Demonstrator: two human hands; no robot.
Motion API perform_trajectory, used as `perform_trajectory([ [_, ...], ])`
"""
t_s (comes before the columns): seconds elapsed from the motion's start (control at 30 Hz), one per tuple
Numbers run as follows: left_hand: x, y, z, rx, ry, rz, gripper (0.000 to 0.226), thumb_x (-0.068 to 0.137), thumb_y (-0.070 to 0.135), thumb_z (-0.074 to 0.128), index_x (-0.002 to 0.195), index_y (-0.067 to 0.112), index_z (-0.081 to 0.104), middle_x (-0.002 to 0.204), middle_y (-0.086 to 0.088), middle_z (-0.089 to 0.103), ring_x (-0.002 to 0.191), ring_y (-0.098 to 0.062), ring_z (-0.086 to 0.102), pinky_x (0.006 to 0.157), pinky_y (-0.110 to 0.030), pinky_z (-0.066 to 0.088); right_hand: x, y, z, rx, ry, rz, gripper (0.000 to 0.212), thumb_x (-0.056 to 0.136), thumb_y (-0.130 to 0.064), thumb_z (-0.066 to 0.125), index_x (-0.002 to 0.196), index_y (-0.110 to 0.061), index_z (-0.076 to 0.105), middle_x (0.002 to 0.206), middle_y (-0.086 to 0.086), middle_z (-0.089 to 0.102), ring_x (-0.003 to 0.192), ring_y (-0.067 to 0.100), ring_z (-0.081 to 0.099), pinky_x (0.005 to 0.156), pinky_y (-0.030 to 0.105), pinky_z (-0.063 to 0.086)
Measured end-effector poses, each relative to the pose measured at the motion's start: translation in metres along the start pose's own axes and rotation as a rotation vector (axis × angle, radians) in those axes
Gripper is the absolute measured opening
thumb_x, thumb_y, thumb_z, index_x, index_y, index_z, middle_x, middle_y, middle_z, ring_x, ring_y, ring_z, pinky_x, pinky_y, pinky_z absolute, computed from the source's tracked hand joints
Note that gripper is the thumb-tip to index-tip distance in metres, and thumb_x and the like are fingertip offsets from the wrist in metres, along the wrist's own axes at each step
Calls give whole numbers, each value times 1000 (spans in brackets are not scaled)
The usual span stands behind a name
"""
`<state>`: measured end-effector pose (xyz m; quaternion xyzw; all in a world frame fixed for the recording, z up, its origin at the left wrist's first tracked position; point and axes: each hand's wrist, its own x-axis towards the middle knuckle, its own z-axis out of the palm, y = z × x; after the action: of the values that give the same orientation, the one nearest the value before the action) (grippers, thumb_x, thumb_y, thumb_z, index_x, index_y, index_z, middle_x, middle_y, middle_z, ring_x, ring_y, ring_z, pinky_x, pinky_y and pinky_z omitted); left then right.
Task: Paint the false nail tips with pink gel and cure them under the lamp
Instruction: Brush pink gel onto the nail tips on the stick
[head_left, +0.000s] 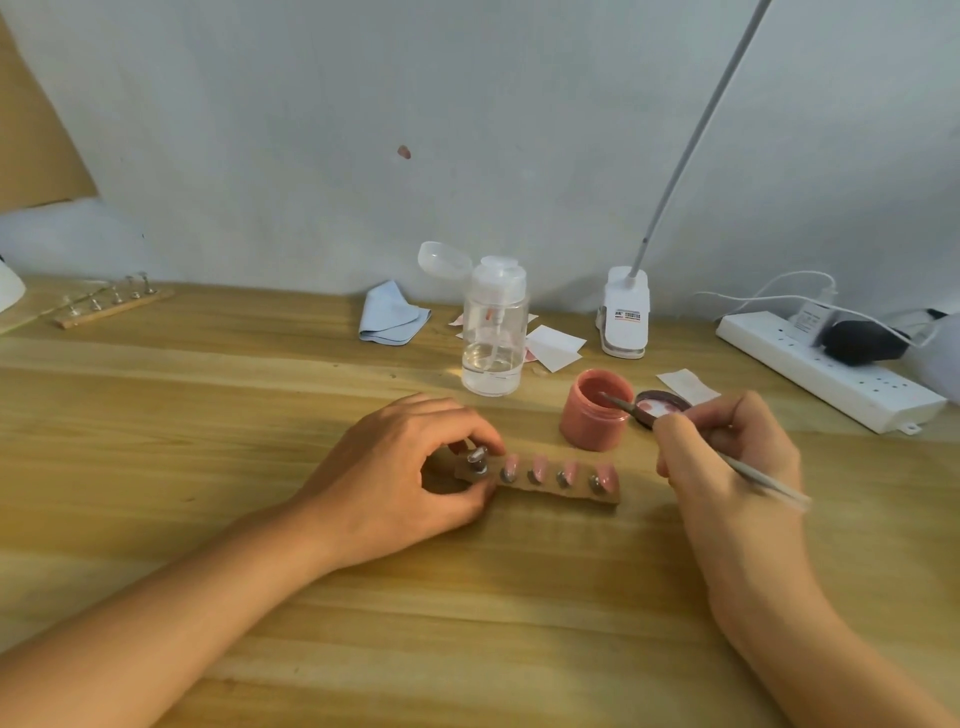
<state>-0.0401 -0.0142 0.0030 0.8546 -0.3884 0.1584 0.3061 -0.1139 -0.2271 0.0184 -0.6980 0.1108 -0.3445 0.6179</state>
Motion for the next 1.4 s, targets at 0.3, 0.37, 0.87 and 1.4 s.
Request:
perform_trajectory([
  [0.3,0,0,0,10,0,3,15,78,42,65,91,36,68,86,20,63,86,-5,60,79,-25,47,0,4,3,-17,5,60,13,81,-6,61,75,-3,50,60,12,50,51,13,36,40,17,25],
  [0.37,0,1,0,15,-1,5,14,78,39,67,91,35,68,86,21,63,87,-4,59,79,-24,46,-1,4,3,-17,-2,61,13,82,-5,61,74,-5,51,60,12,50,51,12,37,40,16,26],
  [0.87,0,1,-1,8,-14,-20,16,77,36,70,94,35,70,84,21,62,84,-5,60,74,-21,47,1,10,4,1,2,60,12,83,-5,62,75,-8,53,62,14,53,54,15,41,42,17,30],
  [1.4,0,3,0,-111,106,-93,33,74,37,73,106,30,65,94,20,68,93,-3,65,86,-29,51,-34,-18,11,-59,-226,-395,8,79,-21,59,87,-21,62,81,-5,69,77,16,66,72,31,53],
])
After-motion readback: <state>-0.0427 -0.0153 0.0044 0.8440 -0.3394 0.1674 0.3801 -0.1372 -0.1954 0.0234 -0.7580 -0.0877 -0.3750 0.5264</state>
